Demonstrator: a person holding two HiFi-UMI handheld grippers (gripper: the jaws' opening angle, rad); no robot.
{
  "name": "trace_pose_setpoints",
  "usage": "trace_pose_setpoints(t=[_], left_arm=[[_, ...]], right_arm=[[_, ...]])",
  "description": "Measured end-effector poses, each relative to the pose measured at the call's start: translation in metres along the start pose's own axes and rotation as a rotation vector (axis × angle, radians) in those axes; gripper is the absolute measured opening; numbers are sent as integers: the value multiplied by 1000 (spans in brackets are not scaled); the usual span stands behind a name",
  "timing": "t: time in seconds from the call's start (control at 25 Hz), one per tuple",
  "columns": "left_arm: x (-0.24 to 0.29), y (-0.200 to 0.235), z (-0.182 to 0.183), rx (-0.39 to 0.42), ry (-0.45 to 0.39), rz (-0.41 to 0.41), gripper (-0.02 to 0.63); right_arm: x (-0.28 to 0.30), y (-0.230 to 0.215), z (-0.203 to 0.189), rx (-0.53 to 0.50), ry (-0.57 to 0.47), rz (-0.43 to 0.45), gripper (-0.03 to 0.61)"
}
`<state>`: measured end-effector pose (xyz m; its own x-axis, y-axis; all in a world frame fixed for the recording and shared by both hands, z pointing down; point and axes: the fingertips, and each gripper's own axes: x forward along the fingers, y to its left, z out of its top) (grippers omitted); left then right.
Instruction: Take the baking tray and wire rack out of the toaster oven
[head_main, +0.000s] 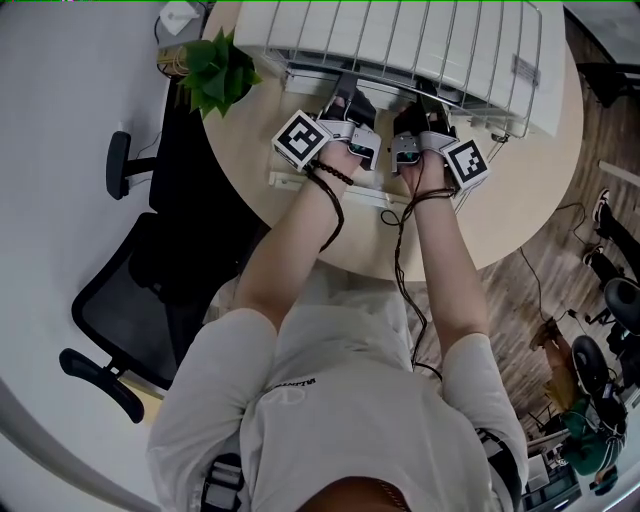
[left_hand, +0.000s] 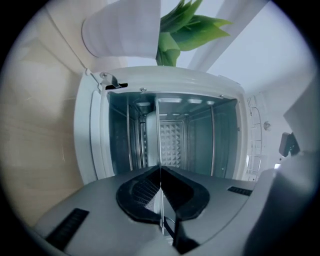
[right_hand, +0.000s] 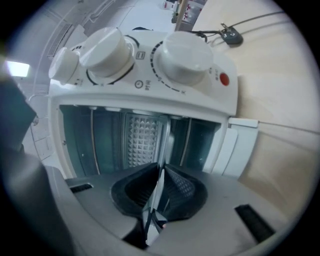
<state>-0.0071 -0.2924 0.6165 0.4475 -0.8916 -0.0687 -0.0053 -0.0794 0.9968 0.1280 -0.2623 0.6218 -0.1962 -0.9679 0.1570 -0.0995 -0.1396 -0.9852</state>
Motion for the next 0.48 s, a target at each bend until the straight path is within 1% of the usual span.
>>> trace_pose_setpoints(t=[0.08, 0.2, 0.36, 0.48], left_arm=[[-11, -5, -5, -21, -7, 0, 7], [-29, -11, -9, -41, -21, -1, 6], [-55, -13, -15, -31, -30, 18, 5], [-72, -16, -19, -23, -31, 20, 5]], right_arm=[[-11, 1, -4, 12, 7, 3, 41], [-29, -2, -11, 4, 33, -9, 41], [-55, -2, -20, -35, 66, -30, 41], [-72, -3, -27, -23, 68, -35, 40]])
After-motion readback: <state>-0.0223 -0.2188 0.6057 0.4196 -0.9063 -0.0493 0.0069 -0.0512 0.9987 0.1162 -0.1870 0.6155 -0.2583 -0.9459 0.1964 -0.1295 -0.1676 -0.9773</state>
